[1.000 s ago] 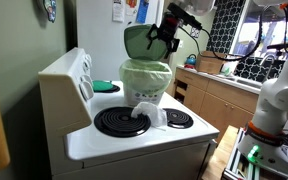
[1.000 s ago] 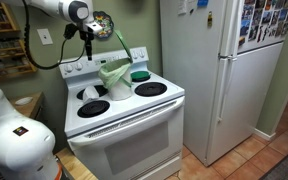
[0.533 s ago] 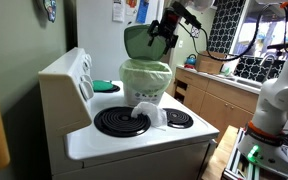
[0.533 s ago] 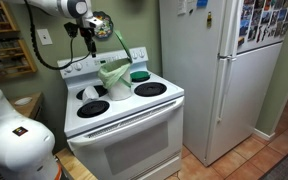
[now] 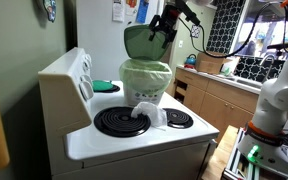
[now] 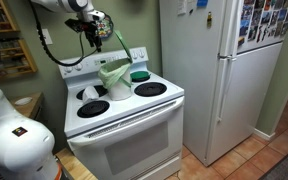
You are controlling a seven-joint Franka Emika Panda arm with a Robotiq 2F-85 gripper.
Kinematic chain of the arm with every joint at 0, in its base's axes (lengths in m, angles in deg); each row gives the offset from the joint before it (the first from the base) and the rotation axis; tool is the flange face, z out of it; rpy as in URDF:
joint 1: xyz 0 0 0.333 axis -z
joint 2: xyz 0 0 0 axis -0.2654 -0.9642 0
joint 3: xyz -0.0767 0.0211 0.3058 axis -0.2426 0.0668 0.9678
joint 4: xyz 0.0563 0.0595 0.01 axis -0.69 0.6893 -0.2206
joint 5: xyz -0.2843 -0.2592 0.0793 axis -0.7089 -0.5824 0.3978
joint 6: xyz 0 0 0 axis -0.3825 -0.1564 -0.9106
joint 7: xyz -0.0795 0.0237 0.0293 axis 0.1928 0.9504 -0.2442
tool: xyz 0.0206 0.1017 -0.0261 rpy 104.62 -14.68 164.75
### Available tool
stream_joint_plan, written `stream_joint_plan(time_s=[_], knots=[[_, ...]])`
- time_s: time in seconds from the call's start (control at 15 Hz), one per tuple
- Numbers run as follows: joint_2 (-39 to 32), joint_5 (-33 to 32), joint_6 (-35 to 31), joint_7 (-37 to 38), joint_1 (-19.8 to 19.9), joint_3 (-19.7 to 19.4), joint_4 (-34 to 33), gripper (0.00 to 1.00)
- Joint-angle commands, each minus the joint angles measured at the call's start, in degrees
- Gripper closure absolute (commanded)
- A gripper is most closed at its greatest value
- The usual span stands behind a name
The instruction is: Remove a piece of tissue from the white bin, put it on the washing machine and then close the lid of the bin
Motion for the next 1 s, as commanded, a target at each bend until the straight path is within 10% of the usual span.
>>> stream_joint_plan(time_s=[0.0, 0.93], knots=[[0.12, -1.59, 1.01, -5.39, 0.3, -0.36, -1.47, 0.0], [-1.82, -20.8, 9.53, -31.81, 2.97, -3.42, -13.06, 0.0]])
